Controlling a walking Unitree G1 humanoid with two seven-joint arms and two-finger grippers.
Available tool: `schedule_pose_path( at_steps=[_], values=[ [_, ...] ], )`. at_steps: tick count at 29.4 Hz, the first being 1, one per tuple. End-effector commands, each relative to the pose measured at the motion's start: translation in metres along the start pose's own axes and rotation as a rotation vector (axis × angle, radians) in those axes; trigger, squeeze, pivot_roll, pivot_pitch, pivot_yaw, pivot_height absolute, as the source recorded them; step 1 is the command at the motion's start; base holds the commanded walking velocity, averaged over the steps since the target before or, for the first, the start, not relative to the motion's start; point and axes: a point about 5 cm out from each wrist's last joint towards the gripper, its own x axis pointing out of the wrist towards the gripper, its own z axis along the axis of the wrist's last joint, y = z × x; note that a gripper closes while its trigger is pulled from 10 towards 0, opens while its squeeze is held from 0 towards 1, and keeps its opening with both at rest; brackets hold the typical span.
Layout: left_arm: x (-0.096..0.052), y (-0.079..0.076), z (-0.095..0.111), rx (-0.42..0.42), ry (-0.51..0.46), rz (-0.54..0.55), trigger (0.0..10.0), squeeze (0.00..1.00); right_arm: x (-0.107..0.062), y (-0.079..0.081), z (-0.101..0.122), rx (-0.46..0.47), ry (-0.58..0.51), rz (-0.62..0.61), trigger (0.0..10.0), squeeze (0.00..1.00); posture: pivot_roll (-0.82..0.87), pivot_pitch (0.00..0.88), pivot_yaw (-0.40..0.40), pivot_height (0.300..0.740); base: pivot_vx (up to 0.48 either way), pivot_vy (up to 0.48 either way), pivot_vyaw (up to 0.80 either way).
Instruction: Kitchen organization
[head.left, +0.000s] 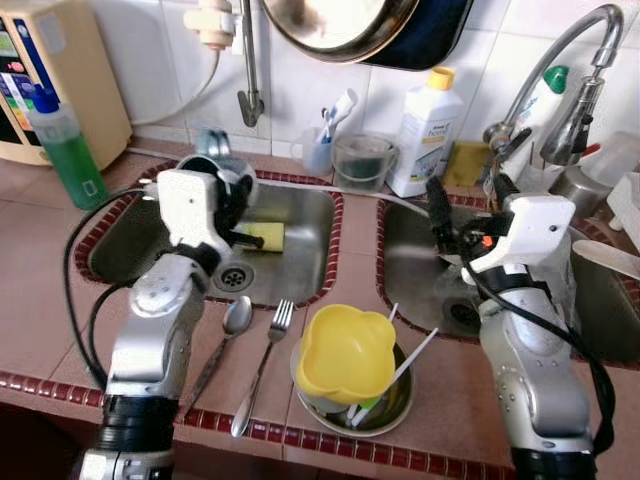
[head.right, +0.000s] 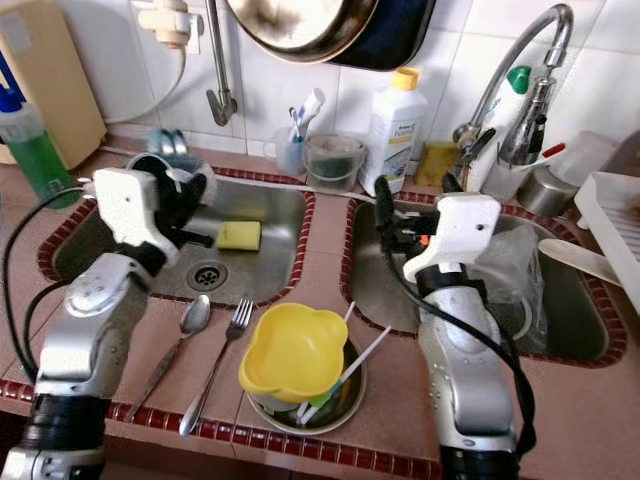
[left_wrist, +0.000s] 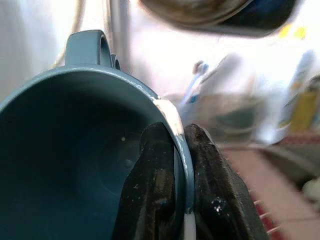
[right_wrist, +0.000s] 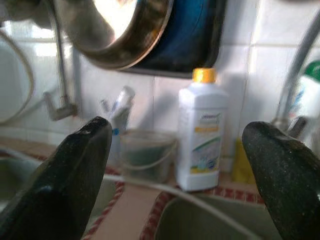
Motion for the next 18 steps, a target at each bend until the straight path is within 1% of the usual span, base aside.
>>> schedule_pose_path(
  at_steps=[1,2,4,6,7,9,11,13,15,18],
  values=[
    [0.004,0.004,0.003,0.038,0.016,0.015,10.0,0.0,0.0,-0.001,0.006,0.013,0.027,0.029,10.0,0.0,0.02,0.0,-0.037,0.731,0.0,0.0,0.0],
    [0.005,0.005,0.002,0.041,0.023,0.015,10.0,0.0,0.0,-0.001,0.005,0.018,0.039,0.037,10.0,0.0,0.02,0.0,-0.037,0.731,0.0,0.0,0.0],
    [0.008,0.01,0.0,0.08,0.035,0.031,10.0,0.0,-0.004,-0.002,0.003,0.012,0.112,0.088,10.0,0.0,0.01,0.0,-0.034,0.731,0.0,0.0,0.0],
    [0.013,0.016,-0.007,0.126,0.068,0.057,10.0,0.0,-0.009,-0.001,0.004,0.005,0.132,0.146,10.0,0.0,0.01,0.0,-0.03,0.731,0.0,0.0,0.0],
    [0.013,0.016,-0.007,0.126,0.068,0.057,10.0,0.0,-0.009,-0.001,0.004,0.005,0.132,0.146,10.0,0.0,0.01,0.0,-0.03,0.731,0.0,0.0,0.0],
    [0.019,0.017,-0.015,0.173,0.101,0.054,10.0,0.0,-0.017,-0.001,0.002,0.014,0.193,0.192,10.0,0.0,-0.01,0.0,-0.026,0.731,0.0,0.0,0.0],
    [0.021,0.017,-0.016,0.182,0.105,0.047,10.0,0.0,-0.018,-0.001,0.002,0.012,0.201,0.205,10.0,0.0,-0.02,0.001,-0.022,0.731,0.0,0.0,0.0],
    [0.025,0.015,-0.018,0.212,0.107,0.029,10.0,0.0,-0.023,-0.001,0.003,0.009,0.22,0.235,10.0,0.0,-0.02,0.004,-0.02,0.731,0.0,0.0,0.0],
    [0.031,0.01,-0.021,0.231,0.108,-0.001,10.0,0.0,-0.029,0.002,0.004,0.009,0.236,0.288,10.0,0.0,-0.03,0.005,-0.019,0.731,0.0,0.0,0.0],
    [0.036,0.007,-0.024,0.251,0.117,-0.019,10.0,0.0,-0.034,0.006,0.005,0.036,0.25,0.333,10.0,0.0,-0.04,0.007,-0.016,0.731,0.0,0.0,0.0]
  ],
)
